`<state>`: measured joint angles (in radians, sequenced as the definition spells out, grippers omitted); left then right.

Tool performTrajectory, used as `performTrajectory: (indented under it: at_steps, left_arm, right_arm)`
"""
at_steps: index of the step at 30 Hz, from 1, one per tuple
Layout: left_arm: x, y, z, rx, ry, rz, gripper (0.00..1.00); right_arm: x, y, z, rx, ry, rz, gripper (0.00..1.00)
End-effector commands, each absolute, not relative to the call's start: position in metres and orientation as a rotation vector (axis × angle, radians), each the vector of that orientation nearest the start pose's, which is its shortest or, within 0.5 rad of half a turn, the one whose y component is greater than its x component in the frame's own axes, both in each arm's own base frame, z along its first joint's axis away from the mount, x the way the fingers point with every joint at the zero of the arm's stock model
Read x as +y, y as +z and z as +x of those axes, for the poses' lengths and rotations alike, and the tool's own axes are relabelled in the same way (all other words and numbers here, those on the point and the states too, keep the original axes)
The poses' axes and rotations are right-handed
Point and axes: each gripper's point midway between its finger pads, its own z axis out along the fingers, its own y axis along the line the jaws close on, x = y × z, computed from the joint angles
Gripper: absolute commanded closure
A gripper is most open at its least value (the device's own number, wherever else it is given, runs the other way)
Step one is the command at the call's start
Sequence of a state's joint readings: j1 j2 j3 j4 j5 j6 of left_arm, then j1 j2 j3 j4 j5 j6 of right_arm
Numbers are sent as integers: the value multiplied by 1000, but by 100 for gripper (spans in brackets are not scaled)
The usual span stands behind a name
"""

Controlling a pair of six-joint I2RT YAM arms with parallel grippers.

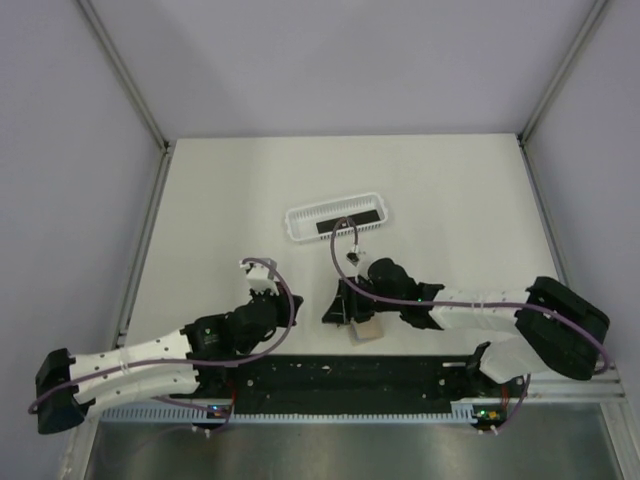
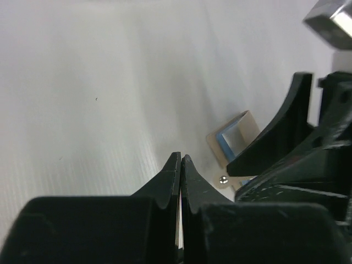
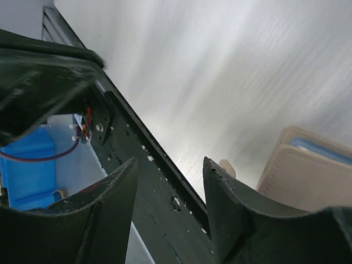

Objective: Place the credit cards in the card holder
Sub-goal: Insert the card holder at the center of the board.

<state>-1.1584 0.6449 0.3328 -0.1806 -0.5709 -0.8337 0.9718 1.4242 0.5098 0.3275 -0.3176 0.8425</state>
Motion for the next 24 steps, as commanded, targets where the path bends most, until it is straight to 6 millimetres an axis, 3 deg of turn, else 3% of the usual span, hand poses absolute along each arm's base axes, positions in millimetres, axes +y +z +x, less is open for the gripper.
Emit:
performTrajectory:
  at_steps: [1, 5, 8, 10, 13, 19, 24]
  left_arm:
    - [-217, 141, 177, 1984, -690, -3, 100]
    - [-227, 146, 179, 1984, -687, 31, 100]
    - [-236, 152, 181, 1975, -712, 47, 100]
    - [-242, 154, 181, 1973, -725, 57, 100]
    - [-249, 156, 181, 1977, -733, 73, 100]
    - [-260, 159, 181, 1983, -749, 112, 100]
    - [-272, 165, 180, 1967, -790, 159, 100]
  right_arm:
    - [332, 128, 162, 2226, 1156, -397, 49]
    - [278, 126, 183, 2246, 824, -272, 57]
    - [249, 113, 189, 2280, 666, -216, 77]
    - [241, 101, 186, 2311, 625, -210, 88]
    - [245, 82, 177, 2367, 651, -234, 97]
    - [272, 54, 157, 2462, 801, -336, 100]
    - [266, 28, 155, 2565, 686, -357, 100]
